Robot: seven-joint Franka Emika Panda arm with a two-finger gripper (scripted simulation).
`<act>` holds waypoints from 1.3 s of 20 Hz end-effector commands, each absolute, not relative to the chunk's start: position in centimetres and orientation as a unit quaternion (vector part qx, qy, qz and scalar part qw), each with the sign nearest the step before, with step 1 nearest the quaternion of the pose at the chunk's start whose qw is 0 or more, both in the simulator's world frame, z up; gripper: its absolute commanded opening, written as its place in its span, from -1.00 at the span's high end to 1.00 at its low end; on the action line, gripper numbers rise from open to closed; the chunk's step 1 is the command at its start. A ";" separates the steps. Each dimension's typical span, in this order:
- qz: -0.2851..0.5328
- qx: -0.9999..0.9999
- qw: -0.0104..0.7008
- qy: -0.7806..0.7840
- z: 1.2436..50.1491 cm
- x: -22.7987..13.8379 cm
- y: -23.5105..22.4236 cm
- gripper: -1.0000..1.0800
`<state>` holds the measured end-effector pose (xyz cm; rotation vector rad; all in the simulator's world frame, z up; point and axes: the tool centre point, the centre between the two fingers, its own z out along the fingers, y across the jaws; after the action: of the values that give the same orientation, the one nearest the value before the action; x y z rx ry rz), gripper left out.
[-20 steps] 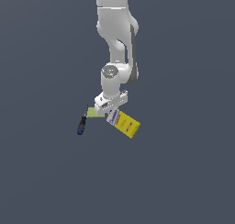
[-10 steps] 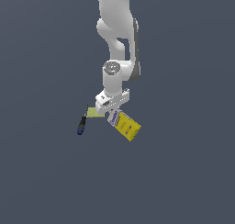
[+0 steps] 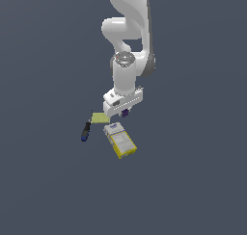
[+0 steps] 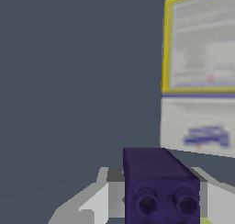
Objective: Pick up a designated object from a clutter of objects.
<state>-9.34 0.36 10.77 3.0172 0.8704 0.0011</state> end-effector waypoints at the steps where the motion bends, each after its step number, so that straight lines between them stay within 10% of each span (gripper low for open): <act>1: 0.000 0.961 0.001 0.277 12.8 -8.6 1.2 1.00; 26: 0.000 0.961 0.000 0.277 33.0 -0.1 9.6 1.00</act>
<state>-0.50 9.21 32.10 3.0172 0.8711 0.0016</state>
